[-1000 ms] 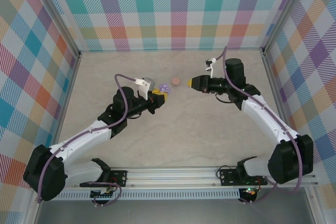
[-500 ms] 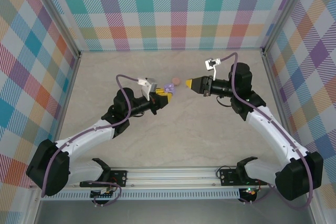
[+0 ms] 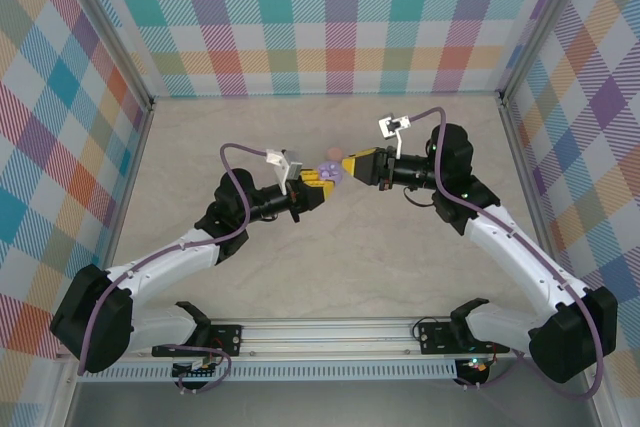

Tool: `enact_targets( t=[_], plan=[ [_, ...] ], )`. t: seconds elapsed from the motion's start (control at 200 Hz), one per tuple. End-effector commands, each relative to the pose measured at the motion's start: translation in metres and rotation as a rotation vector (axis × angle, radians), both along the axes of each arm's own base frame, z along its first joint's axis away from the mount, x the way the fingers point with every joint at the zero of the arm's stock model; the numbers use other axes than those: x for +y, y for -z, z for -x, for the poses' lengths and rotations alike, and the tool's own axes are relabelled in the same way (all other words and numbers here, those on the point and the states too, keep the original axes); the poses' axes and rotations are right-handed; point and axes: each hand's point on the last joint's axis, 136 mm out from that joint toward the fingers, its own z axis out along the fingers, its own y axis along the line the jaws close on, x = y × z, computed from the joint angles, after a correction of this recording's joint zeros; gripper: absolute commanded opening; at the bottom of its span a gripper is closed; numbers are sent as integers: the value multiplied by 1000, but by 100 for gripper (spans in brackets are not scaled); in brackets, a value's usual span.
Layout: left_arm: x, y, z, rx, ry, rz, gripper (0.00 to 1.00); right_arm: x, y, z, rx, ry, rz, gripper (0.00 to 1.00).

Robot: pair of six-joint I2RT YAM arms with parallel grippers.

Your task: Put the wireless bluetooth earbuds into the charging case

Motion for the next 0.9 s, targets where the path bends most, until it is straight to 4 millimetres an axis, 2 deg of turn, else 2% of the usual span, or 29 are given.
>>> enact_targets(
  t=[0.0,0.895],
  plan=[
    [-5,-16,10,-72,46,33,20,4,-9,2,-67,-14,-14,24],
    [-6,-33,25,-120,89,68,20,15,3,2,-57,-38,30,24]
  ],
)
